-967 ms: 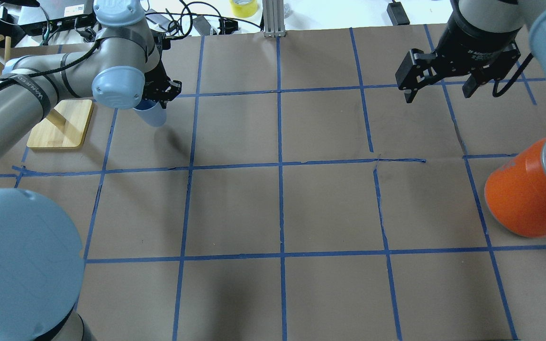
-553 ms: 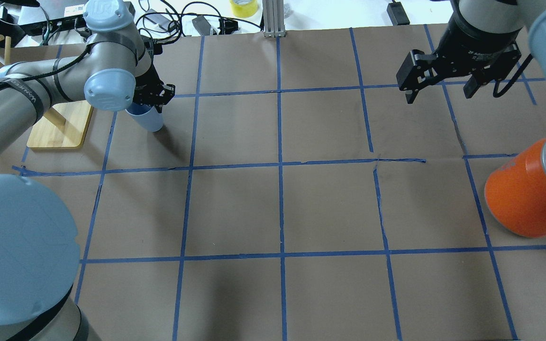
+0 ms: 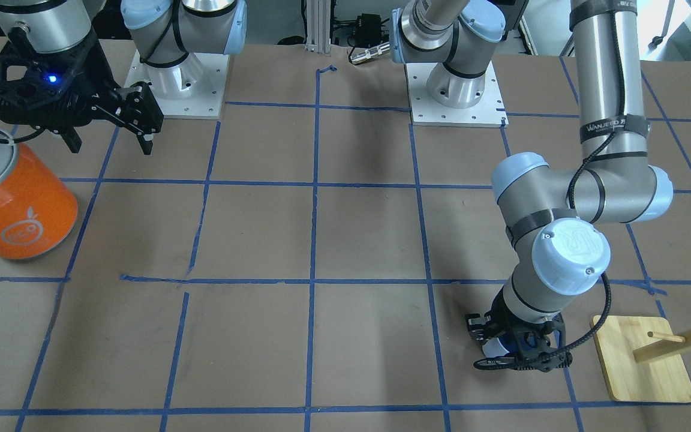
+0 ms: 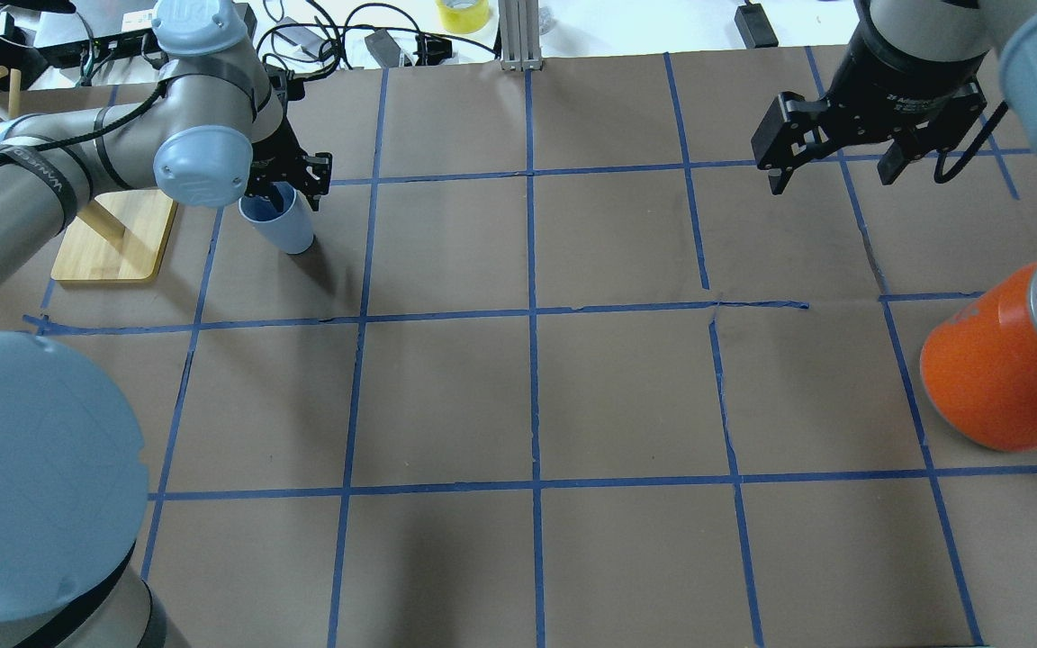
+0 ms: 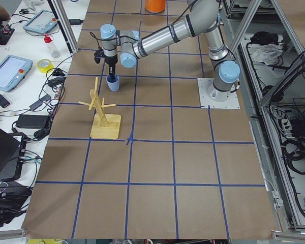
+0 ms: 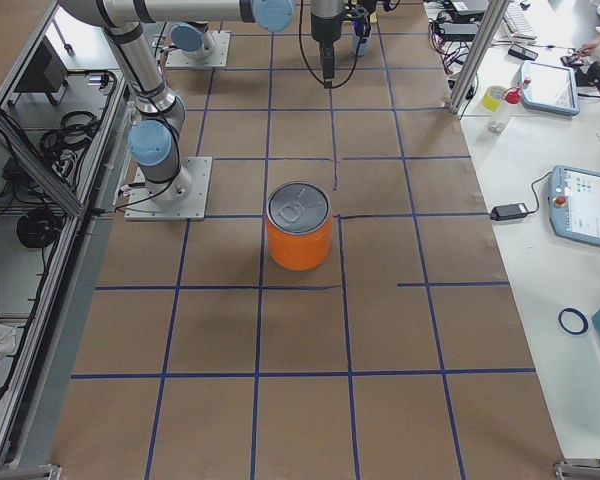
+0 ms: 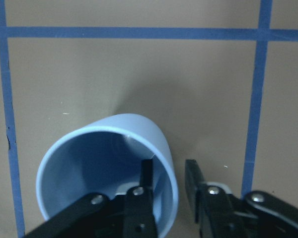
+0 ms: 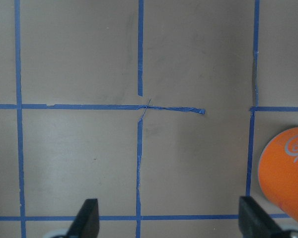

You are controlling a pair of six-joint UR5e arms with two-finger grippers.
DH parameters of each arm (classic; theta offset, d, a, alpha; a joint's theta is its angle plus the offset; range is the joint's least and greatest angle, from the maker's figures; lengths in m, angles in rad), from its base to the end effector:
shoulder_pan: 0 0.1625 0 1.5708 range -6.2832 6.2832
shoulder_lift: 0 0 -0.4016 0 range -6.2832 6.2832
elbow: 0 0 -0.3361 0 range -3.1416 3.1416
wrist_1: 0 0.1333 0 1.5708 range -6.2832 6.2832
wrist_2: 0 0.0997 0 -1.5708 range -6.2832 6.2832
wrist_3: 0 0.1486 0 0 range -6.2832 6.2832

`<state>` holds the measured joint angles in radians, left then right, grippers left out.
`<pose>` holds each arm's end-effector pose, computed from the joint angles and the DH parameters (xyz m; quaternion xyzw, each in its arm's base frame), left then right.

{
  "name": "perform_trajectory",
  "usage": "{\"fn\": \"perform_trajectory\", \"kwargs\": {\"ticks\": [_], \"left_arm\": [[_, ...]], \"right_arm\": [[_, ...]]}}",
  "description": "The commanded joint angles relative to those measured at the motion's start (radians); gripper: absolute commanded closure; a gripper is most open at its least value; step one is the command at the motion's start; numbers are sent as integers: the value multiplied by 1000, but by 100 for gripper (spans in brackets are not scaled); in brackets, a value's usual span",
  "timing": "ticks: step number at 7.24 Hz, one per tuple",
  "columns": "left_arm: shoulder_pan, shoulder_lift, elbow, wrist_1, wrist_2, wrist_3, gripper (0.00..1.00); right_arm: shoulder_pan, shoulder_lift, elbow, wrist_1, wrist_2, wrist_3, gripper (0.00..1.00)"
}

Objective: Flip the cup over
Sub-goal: 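Lower the cup upright onto the table and open the left gripper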

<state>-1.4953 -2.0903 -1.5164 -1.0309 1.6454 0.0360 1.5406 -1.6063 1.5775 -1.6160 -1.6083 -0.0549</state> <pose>-0.0758 -0.6177 0.2200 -0.0211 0.9984 -0.0352 0.0393 0.1146 -0.4358 0.4328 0.0116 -0.9991 0.0362 0.0203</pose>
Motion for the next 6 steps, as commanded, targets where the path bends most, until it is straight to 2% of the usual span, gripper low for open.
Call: {"fn": "perform_trajectory", "kwargs": {"ticks": [1, 3, 5, 6], "left_arm": [[-9, 94, 30, -168, -4, -5, 0], [-11, 224, 77, -344, -19, -11, 0], [-13, 361, 61, -470, -29, -8, 0], [-13, 415, 36, -482, -47, -13, 0]], "right_arm": [[0, 0, -2, 1, -1, 0, 0], [0, 0, -2, 1, -2, 0, 0], [0, 0, -2, -1, -2, 0, 0], [0, 0, -2, -5, -1, -2, 0]]}}
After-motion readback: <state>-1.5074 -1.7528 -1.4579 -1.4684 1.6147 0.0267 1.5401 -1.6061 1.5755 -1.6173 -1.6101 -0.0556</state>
